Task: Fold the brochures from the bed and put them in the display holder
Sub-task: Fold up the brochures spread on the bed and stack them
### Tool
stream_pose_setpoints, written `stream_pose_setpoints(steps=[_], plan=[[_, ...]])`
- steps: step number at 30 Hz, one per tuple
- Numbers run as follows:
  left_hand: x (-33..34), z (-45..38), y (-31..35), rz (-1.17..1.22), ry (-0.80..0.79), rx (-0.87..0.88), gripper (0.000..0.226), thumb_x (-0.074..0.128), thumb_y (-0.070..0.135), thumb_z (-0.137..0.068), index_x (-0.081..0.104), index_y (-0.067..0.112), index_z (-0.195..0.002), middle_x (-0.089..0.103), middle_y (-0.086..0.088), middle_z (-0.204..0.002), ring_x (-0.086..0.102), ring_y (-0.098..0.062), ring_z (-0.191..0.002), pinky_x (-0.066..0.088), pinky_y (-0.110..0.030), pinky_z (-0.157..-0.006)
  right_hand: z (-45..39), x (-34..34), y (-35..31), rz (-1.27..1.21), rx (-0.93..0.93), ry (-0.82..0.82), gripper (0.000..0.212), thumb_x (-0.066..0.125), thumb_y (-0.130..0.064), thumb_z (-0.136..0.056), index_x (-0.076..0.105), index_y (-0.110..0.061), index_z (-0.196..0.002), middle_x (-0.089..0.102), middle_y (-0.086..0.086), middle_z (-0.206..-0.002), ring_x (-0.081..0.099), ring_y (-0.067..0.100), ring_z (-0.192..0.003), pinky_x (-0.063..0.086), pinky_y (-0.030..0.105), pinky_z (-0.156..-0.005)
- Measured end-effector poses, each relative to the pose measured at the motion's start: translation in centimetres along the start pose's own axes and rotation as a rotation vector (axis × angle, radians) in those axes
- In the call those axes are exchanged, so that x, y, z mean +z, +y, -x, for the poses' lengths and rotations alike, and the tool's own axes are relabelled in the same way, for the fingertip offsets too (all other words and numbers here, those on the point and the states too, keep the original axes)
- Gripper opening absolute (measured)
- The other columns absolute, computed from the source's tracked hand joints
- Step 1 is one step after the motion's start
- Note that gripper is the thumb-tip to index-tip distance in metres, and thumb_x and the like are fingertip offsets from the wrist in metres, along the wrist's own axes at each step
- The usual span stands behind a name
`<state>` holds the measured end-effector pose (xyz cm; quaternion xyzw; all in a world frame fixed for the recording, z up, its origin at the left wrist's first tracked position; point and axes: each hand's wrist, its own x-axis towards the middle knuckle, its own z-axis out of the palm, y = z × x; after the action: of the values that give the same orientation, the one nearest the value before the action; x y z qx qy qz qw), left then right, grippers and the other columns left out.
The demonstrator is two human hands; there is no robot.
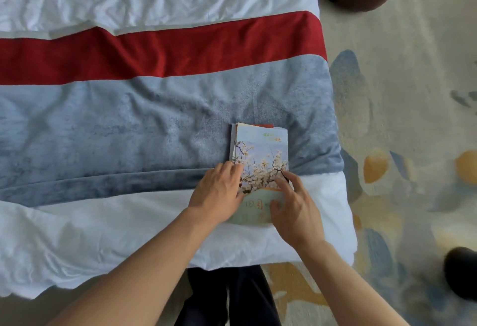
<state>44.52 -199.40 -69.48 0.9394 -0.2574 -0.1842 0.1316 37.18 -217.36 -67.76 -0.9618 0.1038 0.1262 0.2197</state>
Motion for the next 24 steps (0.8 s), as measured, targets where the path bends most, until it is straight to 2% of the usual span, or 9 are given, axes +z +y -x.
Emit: stream_pose_setpoints(steps=[2,4,6,8,11,15,17,20,24], plan=[[0.2,0.1,0.0,-0.003,0.003,-0.023,0.045,0.063,0.034,-0.09,0.043,0.015,-0.126,0.049,-0.004,-0.114,0.05,-0.022,-0.103,0.045,-0.034,-0.09,-0.3,-0.2,0.3,0.026,-0.027,-0.018,0.051,0.069,-0.016,-0.083,0.058,-0.014,-0.133,0.05,0.002,-0.145,0.062,0.032,-0.11,0.056,0.042,-0.074],[0.1,0.0,0.0,-0.007,0.031,-0.037,0.042,0.061,0.034,-0.09,0.045,0.015,-0.124,0.047,-0.004,-0.115,0.049,-0.023,-0.106,0.045,-0.034,-0.091,-0.6,-0.4,0.5,0.061,-0.022,0.042,0.047,0.071,-0.022,-0.083,0.062,-0.016,-0.129,0.058,0.002,-0.136,0.063,0.031,-0.107,0.056,0.041,-0.075],[-0.1,-0.4,0.1,-0.027,0.055,-0.018,0.045,0.059,0.035,-0.09,0.044,0.015,-0.127,0.044,-0.005,-0.126,0.046,-0.024,-0.114,0.043,-0.036,-0.097,-1.3,-0.6,0.6,0.065,0.001,0.15,0.043,0.071,-0.026,-0.083,0.065,-0.014,-0.124,0.064,0.005,-0.128,0.063,0.033,-0.105,0.055,0.043,-0.077],[-0.2,-1.2,0.3,-0.041,0.046,0.026,0.057,0.059,0.038,-0.09,0.038,0.015,-0.138,0.034,-0.009,-0.144,0.036,-0.028,-0.132,0.038,-0.04,-0.107,-2.2,-0.9,0.7,0.073,-0.013,0.184,0.048,0.073,-0.026,-0.082,0.064,-0.013,-0.127,0.061,0.008,-0.132,0.06,0.033,-0.112,0.054,0.045,-0.083],[-0.5,-2.8,0.6,-0.063,0.02,0.069,0.065,0.061,0.042,-0.09,0.034,0.014,-0.141,0.018,-0.011,-0.156,0.017,-0.029,-0.146,0.031,-0.043,-0.113,-3.7,-1.1,0.4,0.093,-0.091,0.079,0.062,0.077,-0.026,-0.078,0.057,-0.013,-0.136,0.05,0.009,-0.147,0.046,0.03,-0.134,0.047,0.047,-0.098],[-1.0,-5.0,1.0,-0.118,-0.004,0.053,0.049,0.063,0.042,-0.088,0.042,0.016,-0.124,0.026,-0.01,-0.148,0.024,-0.027,-0.14,0.037,-0.04,-0.105,-6.5,-1.2,0.1,0.153,-0.141,-0.07,0.065,0.077,-0.029,-0.079,0.053,-0.016,-0.138,0.036,0.003,-0.158,0.029,0.023,-0.147,0.036,0.043,-0.109],[-1.1,-5.7,1.2,-0.134,-0.036,0.025,0.044,0.063,0.031,-0.087,0.041,0.017,-0.122,0.028,-0.009,-0.145,0.029,-0.027,-0.134,0.04,-0.04,-0.1,-7.6,-1.1,0.1,0.189,-0.127,-0.126,0.061,0.074,-0.029,-0.081,0.053,-0.02,-0.137,0.034,-0.002,-0.158,0.029,0.02,-0.145,0.03,0.036,-0.111],[-0.8,-6.3,1.5,-0.153,-0.098,-0.029,0.046,0.061,0.019,-0.084,0.038,0.017,-0.124,0.023,-0.01,-0.147,0.032,-0.028,-0.131,0.042,-0.04,-0.097,-8.3,-0.8,0.0,0.231,-0.111,-0.137,0.055,0.071,-0.024,-0.082,0.055,-0.02,-0.135,0.04,-0.003,-0.152,0.037,0.023,-0.136,0.03,0.034,-0.107],[-0.9,-7.2,1.6,-0.143,-0.136,-0.06,0.053,0.067,0.026,-0.082,0.039,0.02,-0.126,0.02,-0.009,-0.149,0.032,-0.028,-0.128,0.042,-0.038,-0.096,-10.2,-1.0,-0.3,0.326,-0.133,-0.108,0.043,0.07,-0.032,-0.08,0.059,-0.021,-0.119,0.049,0.002,-0.128,0.047,0.026,-0.114,0.037,0.037,-0.097]])
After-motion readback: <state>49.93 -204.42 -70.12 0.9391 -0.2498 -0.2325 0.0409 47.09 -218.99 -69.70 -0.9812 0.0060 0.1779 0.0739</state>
